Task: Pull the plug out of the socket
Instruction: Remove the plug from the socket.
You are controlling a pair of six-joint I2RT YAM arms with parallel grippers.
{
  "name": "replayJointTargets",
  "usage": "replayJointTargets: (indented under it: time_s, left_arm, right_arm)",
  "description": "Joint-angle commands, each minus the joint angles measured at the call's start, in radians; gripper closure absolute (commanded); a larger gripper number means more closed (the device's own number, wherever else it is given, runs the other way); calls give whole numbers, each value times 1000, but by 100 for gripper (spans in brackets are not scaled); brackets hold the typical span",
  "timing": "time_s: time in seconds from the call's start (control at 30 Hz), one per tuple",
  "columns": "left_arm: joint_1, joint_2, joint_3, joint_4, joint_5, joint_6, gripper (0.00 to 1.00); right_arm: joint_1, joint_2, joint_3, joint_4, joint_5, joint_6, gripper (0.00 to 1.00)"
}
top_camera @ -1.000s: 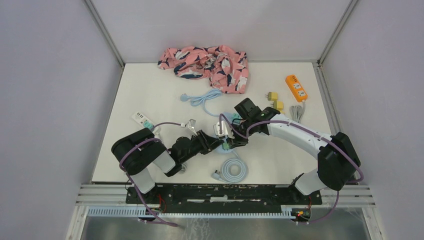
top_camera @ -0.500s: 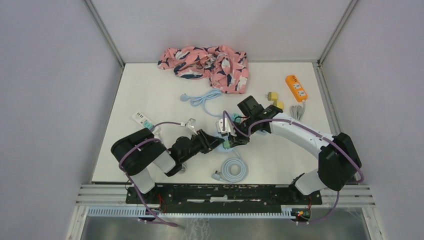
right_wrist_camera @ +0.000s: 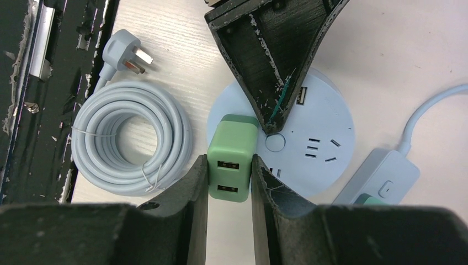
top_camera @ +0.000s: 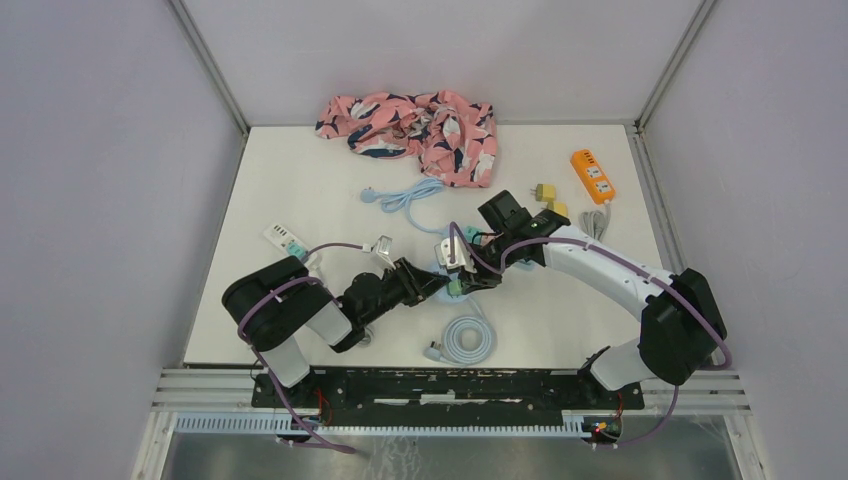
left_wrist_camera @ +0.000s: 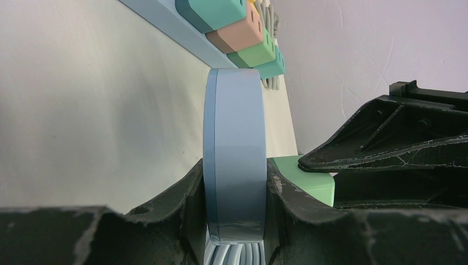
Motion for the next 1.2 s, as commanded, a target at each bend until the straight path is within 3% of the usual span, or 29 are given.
replayJointTargets:
  time_s: [0.0,0.93,1.17]
  left_arm:
    - [38,21,-40,-146,-180,30,97]
    - [38,11,-47,-166,-200,41,97]
    - [39,7,-40,-197,-217,43,97]
  right_arm:
    - [-32,-77,49,-228,-39,-20,100]
    - [-107,-96,63,-249,-87,-9,100]
    - [-40,-74,20,-200,-101,12,100]
